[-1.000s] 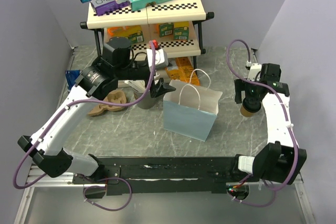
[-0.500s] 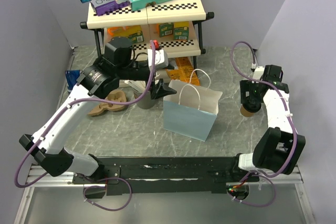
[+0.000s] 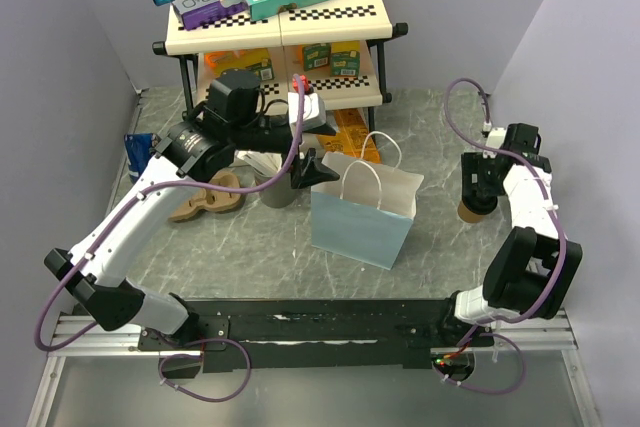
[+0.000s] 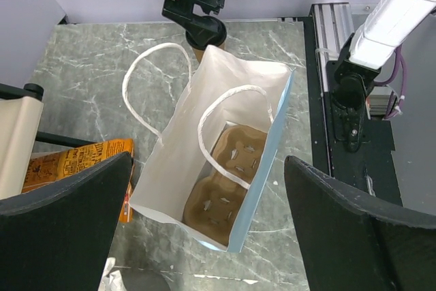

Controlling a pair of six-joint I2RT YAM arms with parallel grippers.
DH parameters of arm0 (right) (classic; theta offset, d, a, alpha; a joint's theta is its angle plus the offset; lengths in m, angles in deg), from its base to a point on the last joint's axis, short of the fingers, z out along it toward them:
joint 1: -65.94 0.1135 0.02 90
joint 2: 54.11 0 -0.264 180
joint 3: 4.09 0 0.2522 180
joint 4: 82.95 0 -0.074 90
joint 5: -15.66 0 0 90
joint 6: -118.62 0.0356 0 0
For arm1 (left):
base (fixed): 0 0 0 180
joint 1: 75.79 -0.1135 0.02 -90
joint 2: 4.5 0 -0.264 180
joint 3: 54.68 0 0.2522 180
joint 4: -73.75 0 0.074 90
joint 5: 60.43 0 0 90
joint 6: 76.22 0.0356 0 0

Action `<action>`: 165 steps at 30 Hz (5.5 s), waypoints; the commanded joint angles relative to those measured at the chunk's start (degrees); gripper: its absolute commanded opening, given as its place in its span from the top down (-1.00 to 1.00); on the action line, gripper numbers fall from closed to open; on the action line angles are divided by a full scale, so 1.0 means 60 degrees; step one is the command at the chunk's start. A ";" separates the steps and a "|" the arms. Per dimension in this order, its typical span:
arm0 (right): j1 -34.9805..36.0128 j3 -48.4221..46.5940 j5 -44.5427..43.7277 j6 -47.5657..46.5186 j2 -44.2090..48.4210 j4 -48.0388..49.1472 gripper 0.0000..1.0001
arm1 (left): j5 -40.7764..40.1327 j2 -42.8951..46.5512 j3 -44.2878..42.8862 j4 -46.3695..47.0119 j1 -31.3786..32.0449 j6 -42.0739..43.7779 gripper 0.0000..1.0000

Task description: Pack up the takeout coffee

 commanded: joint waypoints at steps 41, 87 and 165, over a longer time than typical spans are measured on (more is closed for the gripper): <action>-0.0466 -0.0527 0.0367 0.0000 -0.0634 0.0040 -0.68 | 0.0264 0.0014 -0.0235 0.0172 -0.0121 -0.0228 -0.99; -0.0613 -0.0703 0.3674 -0.0204 0.3302 -0.1908 1.00 | -0.1525 -0.0965 -0.0791 0.0539 -0.0311 0.0474 -0.99; -0.0129 -0.4616 0.8659 -0.1493 0.5531 -0.2964 1.00 | -0.2665 -0.3018 -0.1074 0.1944 0.0669 0.1485 0.99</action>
